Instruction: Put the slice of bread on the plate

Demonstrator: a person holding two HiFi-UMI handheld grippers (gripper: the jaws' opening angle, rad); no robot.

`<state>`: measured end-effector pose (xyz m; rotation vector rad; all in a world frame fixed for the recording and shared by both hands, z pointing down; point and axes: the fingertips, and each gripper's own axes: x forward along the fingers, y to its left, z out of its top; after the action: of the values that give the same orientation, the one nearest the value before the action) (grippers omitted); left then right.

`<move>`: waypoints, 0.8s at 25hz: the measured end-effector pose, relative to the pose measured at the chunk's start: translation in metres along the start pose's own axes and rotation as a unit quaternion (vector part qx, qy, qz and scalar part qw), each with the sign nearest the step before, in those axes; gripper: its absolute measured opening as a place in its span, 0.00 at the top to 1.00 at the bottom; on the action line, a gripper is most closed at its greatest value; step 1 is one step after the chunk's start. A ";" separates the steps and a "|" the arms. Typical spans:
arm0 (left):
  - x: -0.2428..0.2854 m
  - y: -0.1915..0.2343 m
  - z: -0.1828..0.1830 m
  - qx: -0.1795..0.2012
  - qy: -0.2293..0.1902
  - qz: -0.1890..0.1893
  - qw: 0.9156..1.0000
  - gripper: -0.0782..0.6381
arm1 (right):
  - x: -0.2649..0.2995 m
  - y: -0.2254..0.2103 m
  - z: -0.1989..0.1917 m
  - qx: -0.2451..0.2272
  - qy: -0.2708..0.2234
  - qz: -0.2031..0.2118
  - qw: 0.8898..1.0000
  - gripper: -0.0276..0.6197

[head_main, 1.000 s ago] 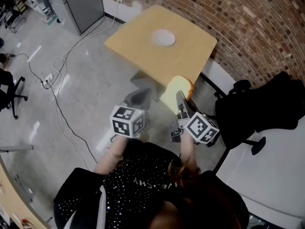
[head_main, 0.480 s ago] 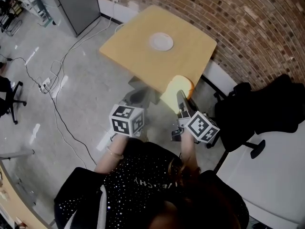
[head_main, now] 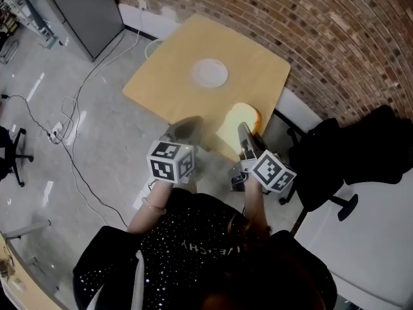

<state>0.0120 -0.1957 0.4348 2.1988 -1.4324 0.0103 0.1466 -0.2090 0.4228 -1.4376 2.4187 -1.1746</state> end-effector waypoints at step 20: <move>0.151 0.127 0.068 -0.031 0.041 -0.007 0.999 0.87 | 0.184 -0.029 0.051 0.024 0.047 -0.046 0.998 0.81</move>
<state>-0.0481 -0.3927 0.4695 2.1327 -1.3532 0.0500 0.0876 -0.3897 0.4594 -1.5280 2.3888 -1.3402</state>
